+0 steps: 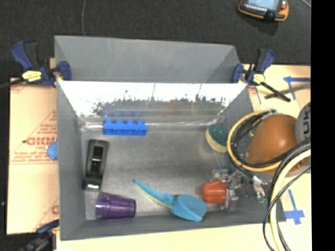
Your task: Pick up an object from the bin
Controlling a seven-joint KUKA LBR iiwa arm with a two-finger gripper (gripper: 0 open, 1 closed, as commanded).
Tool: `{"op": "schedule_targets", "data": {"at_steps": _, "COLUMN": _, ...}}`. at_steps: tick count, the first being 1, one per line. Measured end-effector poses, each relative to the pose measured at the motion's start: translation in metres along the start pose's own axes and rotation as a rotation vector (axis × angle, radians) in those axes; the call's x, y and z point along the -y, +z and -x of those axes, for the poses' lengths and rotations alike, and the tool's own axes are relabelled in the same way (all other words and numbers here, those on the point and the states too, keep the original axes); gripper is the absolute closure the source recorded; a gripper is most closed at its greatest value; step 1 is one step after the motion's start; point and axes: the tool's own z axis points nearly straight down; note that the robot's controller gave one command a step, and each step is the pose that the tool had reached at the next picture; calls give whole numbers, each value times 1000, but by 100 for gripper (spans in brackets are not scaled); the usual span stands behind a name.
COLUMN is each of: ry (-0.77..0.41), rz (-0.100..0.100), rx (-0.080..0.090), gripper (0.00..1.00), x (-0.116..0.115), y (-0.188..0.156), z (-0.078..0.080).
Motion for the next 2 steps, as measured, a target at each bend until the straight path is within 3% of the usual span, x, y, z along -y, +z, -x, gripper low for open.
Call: {"op": "schedule_targets", "data": {"at_steps": 2, "ry": -1, "rz": 0, "rx": -2, "gripper": 100, "x": 0, "y": -22, "z": -1}}
